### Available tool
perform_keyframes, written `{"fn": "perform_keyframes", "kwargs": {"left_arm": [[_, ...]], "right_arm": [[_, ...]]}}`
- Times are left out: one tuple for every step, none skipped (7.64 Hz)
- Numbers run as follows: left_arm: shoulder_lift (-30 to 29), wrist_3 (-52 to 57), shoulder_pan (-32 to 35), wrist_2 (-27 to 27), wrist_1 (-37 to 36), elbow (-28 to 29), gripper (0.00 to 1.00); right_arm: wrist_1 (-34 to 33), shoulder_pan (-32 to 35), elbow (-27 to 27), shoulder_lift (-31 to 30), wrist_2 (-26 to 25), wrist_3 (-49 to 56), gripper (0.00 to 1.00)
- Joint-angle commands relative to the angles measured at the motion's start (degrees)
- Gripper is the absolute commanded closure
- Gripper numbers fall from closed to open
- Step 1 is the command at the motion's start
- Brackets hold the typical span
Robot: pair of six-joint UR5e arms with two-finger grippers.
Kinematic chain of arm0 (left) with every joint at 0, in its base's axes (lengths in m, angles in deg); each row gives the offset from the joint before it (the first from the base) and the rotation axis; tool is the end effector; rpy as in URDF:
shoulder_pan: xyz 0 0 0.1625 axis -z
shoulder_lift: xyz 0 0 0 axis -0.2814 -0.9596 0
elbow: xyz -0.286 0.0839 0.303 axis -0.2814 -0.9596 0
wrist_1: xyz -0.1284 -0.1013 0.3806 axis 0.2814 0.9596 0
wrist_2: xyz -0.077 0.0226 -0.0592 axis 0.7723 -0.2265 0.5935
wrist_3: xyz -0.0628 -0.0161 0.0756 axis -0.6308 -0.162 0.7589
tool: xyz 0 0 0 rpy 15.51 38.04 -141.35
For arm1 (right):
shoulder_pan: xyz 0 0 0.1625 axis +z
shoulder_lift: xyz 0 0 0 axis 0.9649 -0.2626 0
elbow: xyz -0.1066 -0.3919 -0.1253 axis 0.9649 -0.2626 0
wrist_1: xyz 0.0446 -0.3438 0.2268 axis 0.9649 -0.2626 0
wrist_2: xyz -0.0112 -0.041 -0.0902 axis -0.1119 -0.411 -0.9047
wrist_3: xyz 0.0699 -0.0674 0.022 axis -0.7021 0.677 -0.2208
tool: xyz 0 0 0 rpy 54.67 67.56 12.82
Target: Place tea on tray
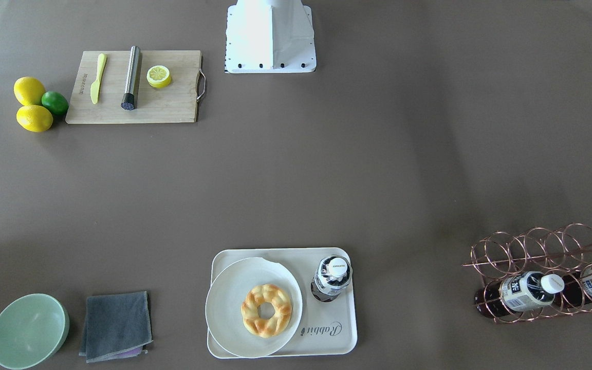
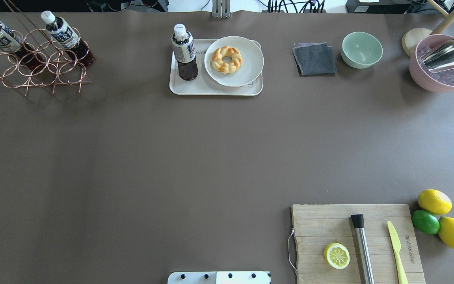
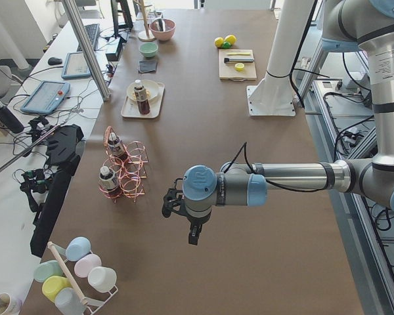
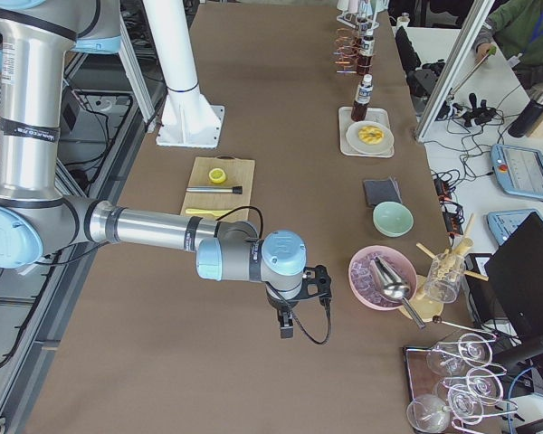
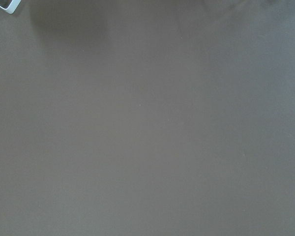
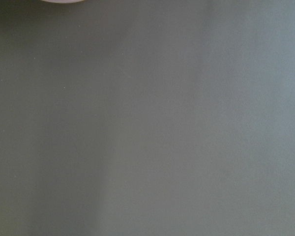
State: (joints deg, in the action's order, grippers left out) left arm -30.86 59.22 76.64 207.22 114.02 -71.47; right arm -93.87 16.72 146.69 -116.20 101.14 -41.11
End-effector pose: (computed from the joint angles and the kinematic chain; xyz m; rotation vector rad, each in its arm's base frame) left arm -0.0812 -0.3876 0.6552 0.1082 0.8081 0.1546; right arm 0.0773 -0.4235 0.6864 0.0865 -0.7349 -0.1230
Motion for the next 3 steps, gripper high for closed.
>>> {"fn": "perform_keyframes", "kwargs": {"left_arm": [[0.0,0.1,0.0,0.0,0.0,0.0,0.02],[0.0,0.0,0.0,0.0,0.0,0.0,0.02],[-0.1,0.1,0.0,-0.1,0.2,-0.2,0.02]], "right_arm": [[0.0,0.0,0.0,-0.1,0.0,0.0,0.0],[0.0,0.0,0.0,0.0,0.0,0.0,0.0],[0.0,0.0,0.0,-0.1,0.0,-0.1,0.0]]}}
